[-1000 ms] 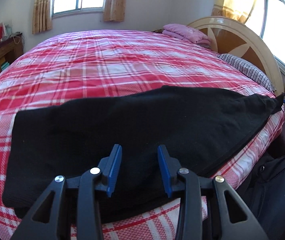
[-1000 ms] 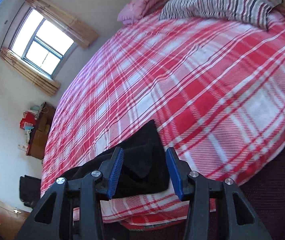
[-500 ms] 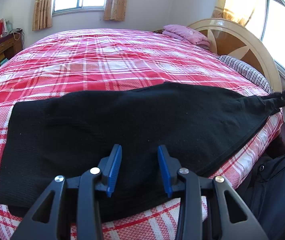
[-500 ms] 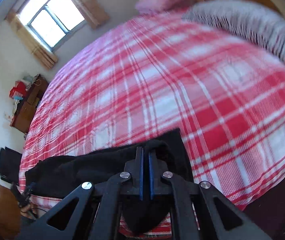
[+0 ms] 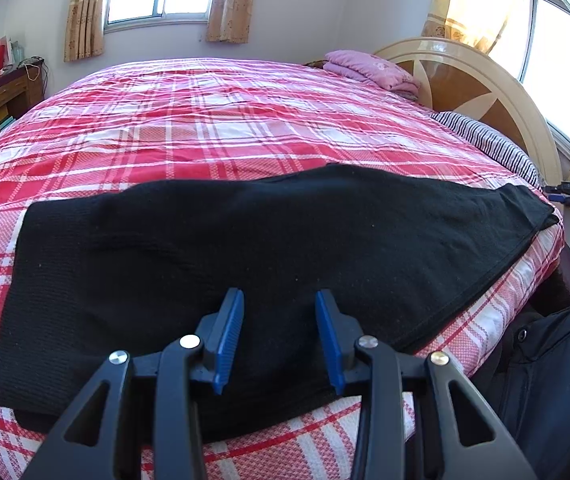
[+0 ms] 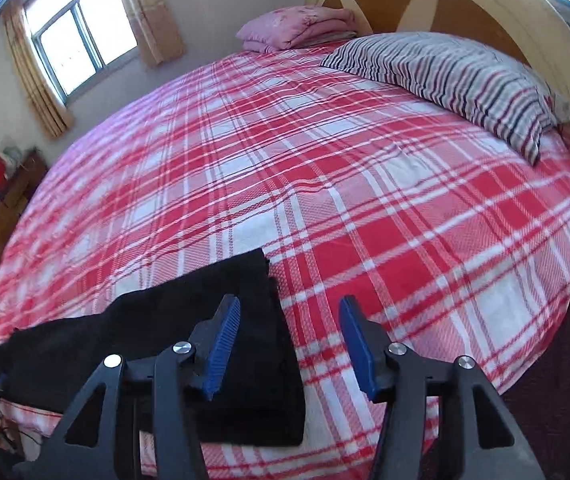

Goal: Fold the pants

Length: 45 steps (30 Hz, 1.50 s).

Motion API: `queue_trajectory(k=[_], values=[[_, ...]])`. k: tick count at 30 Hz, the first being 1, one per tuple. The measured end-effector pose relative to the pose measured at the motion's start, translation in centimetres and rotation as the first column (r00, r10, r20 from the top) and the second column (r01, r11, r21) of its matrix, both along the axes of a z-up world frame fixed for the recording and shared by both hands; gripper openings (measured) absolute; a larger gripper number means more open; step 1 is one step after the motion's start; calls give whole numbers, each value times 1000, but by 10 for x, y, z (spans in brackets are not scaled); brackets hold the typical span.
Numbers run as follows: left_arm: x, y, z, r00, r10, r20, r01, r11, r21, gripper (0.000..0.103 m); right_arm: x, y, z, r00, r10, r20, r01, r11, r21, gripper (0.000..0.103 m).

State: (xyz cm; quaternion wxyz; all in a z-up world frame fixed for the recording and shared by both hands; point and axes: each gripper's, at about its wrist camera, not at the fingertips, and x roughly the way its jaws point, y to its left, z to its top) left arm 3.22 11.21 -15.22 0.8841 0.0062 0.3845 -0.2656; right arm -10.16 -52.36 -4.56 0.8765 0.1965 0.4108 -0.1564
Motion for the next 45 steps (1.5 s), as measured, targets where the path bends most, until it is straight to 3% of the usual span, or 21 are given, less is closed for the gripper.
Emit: queue_trajectory(k=[2, 9, 10, 13, 15, 16, 20, 24, 30, 35, 36, 38, 40, 42, 45], values=[[-2, -3, 3, 1000, 2, 6, -2, 1000, 12, 40, -15, -4, 4, 1000, -15, 28, 13, 998, 61, 54], [-9, -28, 4, 998, -48, 51, 43, 995, 95, 46, -40, 16, 1, 999, 47, 17, -48, 996, 71, 53], [-9, -29, 4, 997, -53, 51, 48, 994, 95, 46, -38, 16, -4, 999, 40, 4, -40, 997, 68, 49], [-10, -27, 4, 997, -52, 50, 47, 994, 94, 46, -31, 14, -21, 999, 24, -24, -22, 995, 100, 16], [-8, -22, 3, 998, -35, 44, 31, 996, 86, 46, -28, 16, -26, 999, 24, -30, -21, 995, 102, 15], [-7, -19, 3, 999, -24, 40, 21, 997, 77, 46, -29, 18, -25, 1000, 18, -26, -15, 996, 83, 8], [-4, -11, 2, 1000, -3, 22, 2, 1000, 27, 46, -41, 30, 2, 998, 17, 53, -17, 1000, 11, 4], [-5, -13, 1, 1000, -3, 26, 2, 1000, 31, 46, -59, 46, 25, 995, 25, 99, -19, 998, -60, 4], [-3, -10, -1, 1000, -5, 23, 5, 1000, 21, 46, -58, 25, -24, 999, -27, -33, 26, 999, -26, 4], [-4, -12, 3, 1000, -1, 22, 1, 1000, 31, 46, -59, 19, -17, 997, -71, -36, 67, 993, -98, 6], [-6, -13, 4, 1000, -5, 27, 4, 999, 35, 46, -60, 21, -10, 997, -77, -22, 74, 990, -120, 9], [-7, -16, 7, 999, -14, 38, 13, 999, 39, 46, -59, 32, 3, 998, -68, 0, 67, 983, -174, 37], [-9, -21, 10, 998, -34, 45, 32, 999, 34, 46, -54, 53, 16, 1000, 0, 31, 6, 981, -192, 45], [-12, -27, 13, 997, -56, 55, 54, 998, 36, 46, -37, 84, 21, 992, 118, 33, -110, 975, -193, 45], [-16, -38, 12, 994, -97, 52, 95, 995, 39, 46, -7, 135, 17, 952, 305, 9, -299, 937, -183, 45]])
